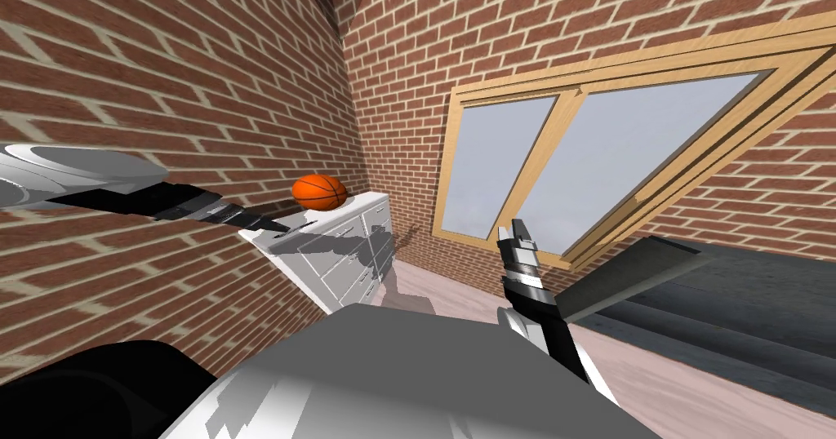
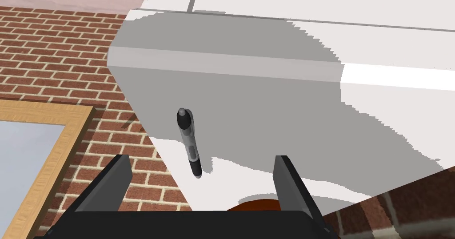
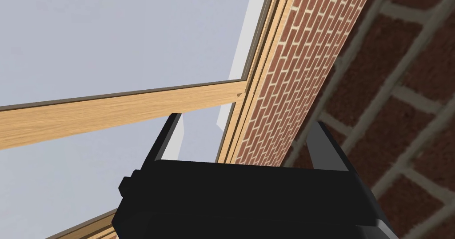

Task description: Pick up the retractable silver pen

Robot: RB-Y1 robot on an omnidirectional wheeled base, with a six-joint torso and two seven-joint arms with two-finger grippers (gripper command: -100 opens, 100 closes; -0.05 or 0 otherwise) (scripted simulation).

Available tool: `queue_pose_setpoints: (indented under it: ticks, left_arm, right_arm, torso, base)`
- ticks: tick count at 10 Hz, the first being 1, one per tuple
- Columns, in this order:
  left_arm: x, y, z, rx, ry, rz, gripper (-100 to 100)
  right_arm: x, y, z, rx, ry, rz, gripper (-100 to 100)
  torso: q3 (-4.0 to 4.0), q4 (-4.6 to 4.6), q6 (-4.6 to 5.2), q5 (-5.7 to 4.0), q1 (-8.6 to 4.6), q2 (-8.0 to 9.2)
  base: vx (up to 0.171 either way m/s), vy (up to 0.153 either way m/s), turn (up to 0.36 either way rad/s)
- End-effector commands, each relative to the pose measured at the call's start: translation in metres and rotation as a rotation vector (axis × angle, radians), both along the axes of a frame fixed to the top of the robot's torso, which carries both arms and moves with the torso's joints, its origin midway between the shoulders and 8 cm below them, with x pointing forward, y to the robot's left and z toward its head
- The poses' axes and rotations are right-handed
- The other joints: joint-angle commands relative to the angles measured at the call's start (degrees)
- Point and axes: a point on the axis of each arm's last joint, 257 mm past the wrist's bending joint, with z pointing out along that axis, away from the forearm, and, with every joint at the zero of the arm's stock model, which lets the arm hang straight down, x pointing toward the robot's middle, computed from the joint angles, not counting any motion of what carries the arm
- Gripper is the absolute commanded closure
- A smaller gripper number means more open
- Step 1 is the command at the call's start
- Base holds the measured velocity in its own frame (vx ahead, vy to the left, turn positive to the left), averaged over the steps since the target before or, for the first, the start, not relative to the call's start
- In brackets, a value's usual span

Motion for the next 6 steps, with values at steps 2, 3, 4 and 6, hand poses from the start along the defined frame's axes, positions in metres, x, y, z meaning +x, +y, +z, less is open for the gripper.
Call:
queue_pose_setpoints:
  ticks: [2,3,4,6]
  left_arm:
    - [-0.002,0.0,0.0,0.002,0.009,0.002,-100]
    - [-0.002,0.0,0.0,0.001,0.011,0.003,0]
    - [-0.011,0.008,-0.015,0.0,0.011,0.017,-100]
    - [-0.013,0.012,-0.016,0.022,0.025,0.014,-100]
  right_arm:
    - [0.0,0.0,0.0,0.0,0.0,0.0,0]
    - [0.0,0.0,0.0,0.0,0.0,0.0,0]
    - [0.0,0.0,0.0,0.0,0.0,0.0,0]
    - [0.0,0.0,0.0,0.0,0.0,0.0,0]
  torso:
    - [0.13,0.05,-0.02,0.03,0.1,0.23]
    - [0.24,0.1,-0.03,0.06,0.23,0.41]
    - [0.3,0.13,-0.04,0.08,0.3,0.51]
    - [0.28,0.12,-0.04,0.08,0.28,0.46]
  base:
    - [0.038,-0.036,0.007]
    - [0.006,-0.005,-0.002]
    - [0.033,-0.023,-0.086]
    - [0.03,-0.021,-0.034]
